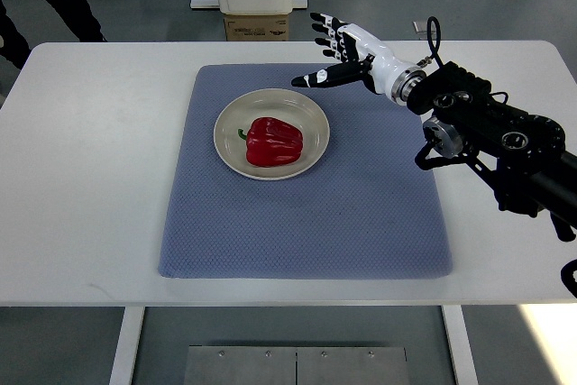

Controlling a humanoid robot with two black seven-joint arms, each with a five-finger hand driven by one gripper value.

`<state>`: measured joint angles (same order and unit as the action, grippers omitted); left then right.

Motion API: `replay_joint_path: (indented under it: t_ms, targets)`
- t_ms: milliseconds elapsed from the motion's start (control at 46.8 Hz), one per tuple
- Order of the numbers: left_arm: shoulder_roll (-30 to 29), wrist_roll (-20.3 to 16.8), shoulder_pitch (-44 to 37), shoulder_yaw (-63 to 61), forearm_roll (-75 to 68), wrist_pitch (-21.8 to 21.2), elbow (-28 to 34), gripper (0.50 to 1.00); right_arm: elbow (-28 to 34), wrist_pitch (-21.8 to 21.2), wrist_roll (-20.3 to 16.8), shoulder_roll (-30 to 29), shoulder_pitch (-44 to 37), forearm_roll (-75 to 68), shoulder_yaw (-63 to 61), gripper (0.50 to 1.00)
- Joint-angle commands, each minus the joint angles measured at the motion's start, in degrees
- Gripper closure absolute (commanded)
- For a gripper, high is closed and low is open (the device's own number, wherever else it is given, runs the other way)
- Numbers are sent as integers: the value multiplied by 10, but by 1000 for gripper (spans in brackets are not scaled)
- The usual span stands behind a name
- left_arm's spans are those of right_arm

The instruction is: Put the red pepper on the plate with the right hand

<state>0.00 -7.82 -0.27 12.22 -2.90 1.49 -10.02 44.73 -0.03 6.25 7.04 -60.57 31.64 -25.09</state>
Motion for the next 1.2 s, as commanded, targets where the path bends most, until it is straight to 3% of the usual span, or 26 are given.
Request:
replay_joint_path:
  t_ms: [0,449,1176]
  targets:
    - [0,0,0,0,0,0,0,500,-7,1,2,1,9,-25,-17,502]
    - [0,0,0,0,0,0,0,500,-85,3,4,-1,35,-93,-116,502]
    - [0,0,0,0,0,0,0,500,-82,8,7,-2,114,-105,-232,500]
